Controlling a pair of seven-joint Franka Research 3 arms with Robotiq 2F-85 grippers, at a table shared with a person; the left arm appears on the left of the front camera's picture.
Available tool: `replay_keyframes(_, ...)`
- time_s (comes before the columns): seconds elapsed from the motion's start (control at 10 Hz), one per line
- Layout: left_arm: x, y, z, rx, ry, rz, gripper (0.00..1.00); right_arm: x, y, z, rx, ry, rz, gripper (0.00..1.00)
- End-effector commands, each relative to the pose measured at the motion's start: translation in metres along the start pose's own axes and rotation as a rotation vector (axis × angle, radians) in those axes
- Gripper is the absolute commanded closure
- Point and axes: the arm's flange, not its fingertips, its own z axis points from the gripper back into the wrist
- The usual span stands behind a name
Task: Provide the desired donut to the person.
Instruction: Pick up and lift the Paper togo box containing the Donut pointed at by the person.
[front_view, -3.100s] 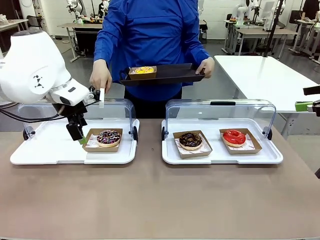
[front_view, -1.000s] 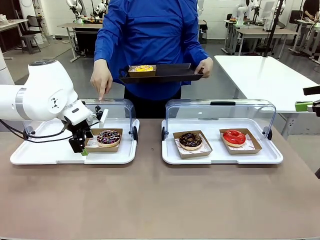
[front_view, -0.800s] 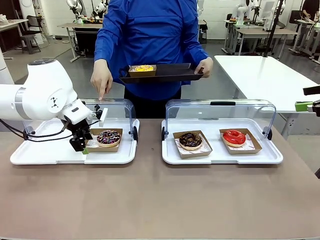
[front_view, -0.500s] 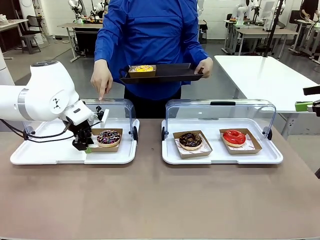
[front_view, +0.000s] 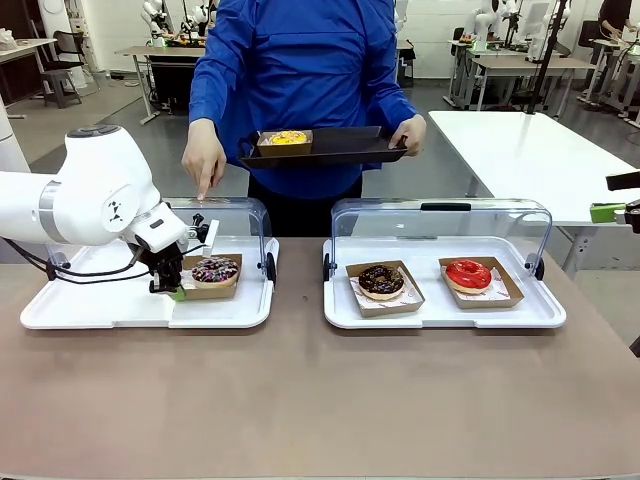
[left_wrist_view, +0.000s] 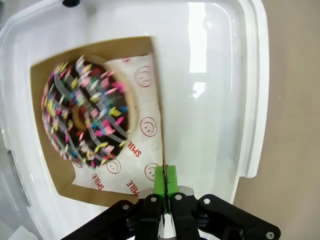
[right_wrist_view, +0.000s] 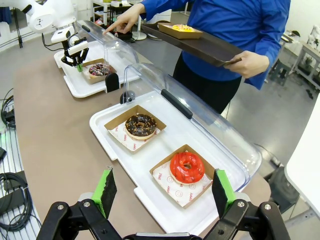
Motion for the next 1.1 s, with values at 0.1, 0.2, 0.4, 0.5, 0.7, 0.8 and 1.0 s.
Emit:
replay_keyframes(0.1,0.004,-0.011,0.007,0.044,0.019,-0.016,1.00,-0.001,-0.003,-0.004,-0.003,-0.036,0.008,0.00)
replay_keyframes(0.2,0.003,-0.012,0.009,0.044,0.009,-0.023,1.00,-0.001,-0.003,-0.004,-0.003,-0.036,0.008,0.00)
replay_keyframes(0.4,0.000,-0.020,0.015,0.067,-0.006,-0.040,1.00,-0.001,-0.003,-0.004,-0.003,-0.036,0.008,0.00)
replay_keyframes(0.5,-0.005,-0.032,0.025,0.095,0.046,-0.098,1.00,-0.001,-0.003,-0.004,-0.003,-0.036,0.008,0.00)
replay_keyframes(0.7,-0.015,-0.076,0.047,0.178,0.019,-0.125,1.00,-0.001,-0.003,-0.004,-0.003,-0.036,0.008,0.00)
replay_keyframes(0.8,-0.024,-0.105,0.061,0.217,0.000,-0.117,1.00,-0.001,-0.003,-0.004,-0.003,-0.036,0.008,0.00)
replay_keyframes(1.0,-0.045,-0.151,0.091,0.185,-0.104,-0.101,1.00,-0.001,-0.003,-0.004,-0.003,-0.036,0.008,0.00)
